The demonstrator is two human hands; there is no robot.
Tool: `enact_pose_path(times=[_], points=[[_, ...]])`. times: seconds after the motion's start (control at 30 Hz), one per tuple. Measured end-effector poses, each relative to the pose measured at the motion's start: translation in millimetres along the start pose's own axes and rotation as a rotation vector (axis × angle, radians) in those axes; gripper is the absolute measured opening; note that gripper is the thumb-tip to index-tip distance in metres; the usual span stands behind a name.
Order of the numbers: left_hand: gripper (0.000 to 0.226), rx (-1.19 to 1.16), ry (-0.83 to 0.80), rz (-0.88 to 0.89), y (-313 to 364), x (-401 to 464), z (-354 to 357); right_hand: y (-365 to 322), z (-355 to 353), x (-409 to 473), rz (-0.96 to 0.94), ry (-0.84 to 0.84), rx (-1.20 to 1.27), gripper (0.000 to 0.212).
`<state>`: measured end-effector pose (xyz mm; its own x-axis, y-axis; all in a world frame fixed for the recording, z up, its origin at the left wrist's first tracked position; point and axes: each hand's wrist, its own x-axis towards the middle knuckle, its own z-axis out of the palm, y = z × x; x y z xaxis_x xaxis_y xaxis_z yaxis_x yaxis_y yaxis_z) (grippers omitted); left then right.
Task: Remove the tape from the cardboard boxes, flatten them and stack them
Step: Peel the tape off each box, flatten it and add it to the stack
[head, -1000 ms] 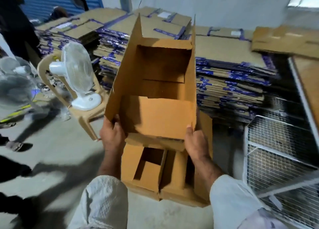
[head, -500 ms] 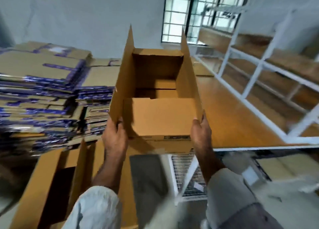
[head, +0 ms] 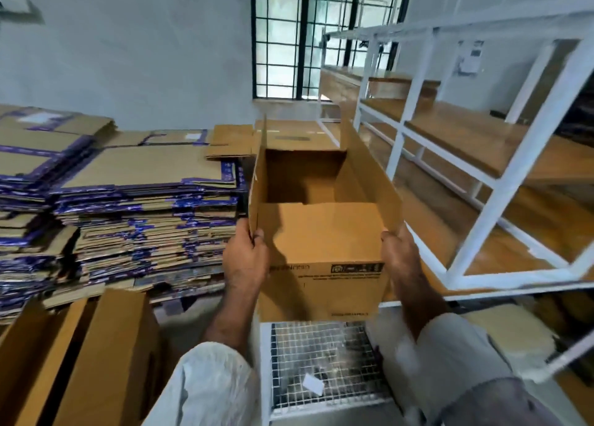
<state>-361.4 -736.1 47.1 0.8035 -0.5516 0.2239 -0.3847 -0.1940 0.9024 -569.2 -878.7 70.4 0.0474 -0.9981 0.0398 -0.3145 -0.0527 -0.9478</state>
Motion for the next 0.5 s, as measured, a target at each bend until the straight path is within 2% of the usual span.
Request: enact_pose_path(times=[0.17, 0.27, 0.5], points=[[0.029, 0.219, 0.032, 0.064, 9.4, 2.1, 55.8, 36.0, -24.8, 52.0, 0.023, -0.072, 0.015, 0.046], [0.035, 0.203, -0.005, 0.057, 9.8, 6.9, 69.1, 55.9, -26.3, 77.7, 0.002, -0.129, 0.023, 0.052], [0.037, 0.141, -0.017, 0.033, -5.7, 6.1, 84.8, 57.8, -28.1, 93.9, 0.009, -0.21, 0.022, 0.044]])
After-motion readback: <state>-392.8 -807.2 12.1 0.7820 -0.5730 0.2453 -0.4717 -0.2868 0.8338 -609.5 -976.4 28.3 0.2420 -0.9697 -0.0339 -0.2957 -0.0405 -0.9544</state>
